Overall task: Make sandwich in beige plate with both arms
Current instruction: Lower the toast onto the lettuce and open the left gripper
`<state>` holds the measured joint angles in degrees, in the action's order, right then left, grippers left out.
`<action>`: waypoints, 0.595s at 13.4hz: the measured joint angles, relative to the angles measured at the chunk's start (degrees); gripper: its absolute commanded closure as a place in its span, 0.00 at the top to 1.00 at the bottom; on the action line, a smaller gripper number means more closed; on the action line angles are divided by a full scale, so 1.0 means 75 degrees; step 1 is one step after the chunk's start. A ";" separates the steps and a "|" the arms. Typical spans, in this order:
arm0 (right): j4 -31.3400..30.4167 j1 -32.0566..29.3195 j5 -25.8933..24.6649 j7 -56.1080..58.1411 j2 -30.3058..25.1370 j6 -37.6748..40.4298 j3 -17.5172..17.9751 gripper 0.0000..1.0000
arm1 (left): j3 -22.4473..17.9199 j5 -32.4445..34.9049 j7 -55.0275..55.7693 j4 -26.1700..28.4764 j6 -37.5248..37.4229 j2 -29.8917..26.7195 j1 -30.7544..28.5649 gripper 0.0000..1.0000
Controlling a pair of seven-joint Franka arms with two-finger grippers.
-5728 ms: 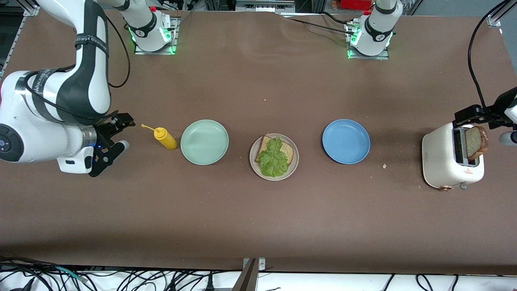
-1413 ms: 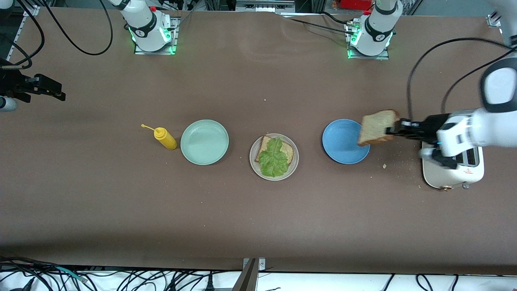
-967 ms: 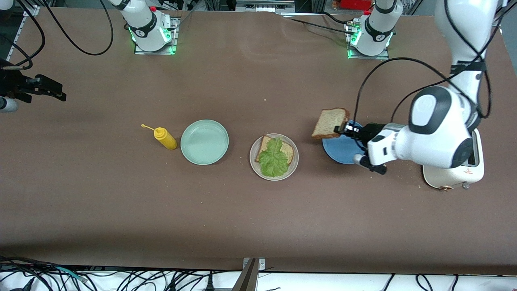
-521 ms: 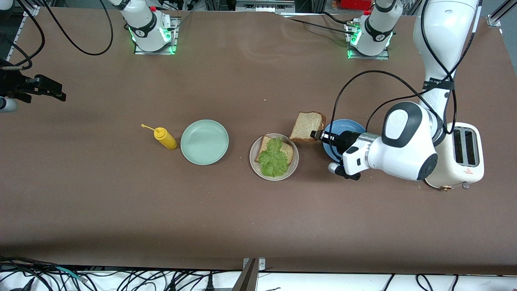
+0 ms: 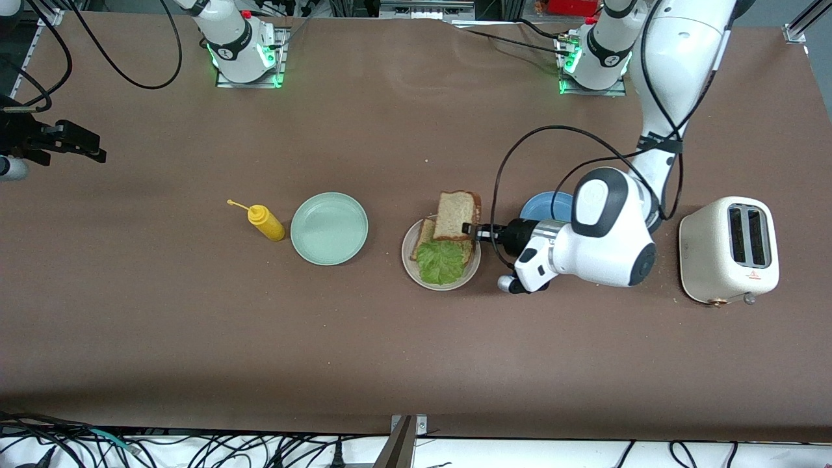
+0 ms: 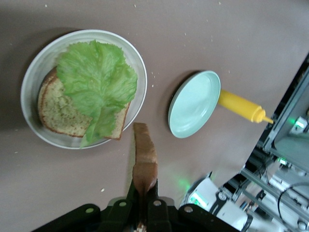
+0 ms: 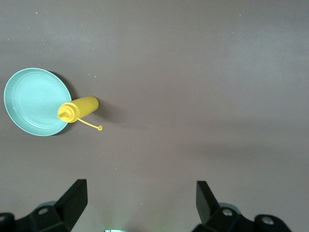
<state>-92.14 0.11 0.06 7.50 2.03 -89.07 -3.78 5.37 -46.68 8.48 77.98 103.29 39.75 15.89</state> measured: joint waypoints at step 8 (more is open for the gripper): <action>0.0000 0.0002 0.0000 0.0000 0.0002 0.0000 0.0000 1.00 | 0.0000 -0.0016 0.0283 -0.0009 0.0909 0.0364 0.0404 0.00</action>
<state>-92.14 0.13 0.06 7.50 2.05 -89.07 -3.77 5.37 -46.79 10.61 77.92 110.11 42.48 18.92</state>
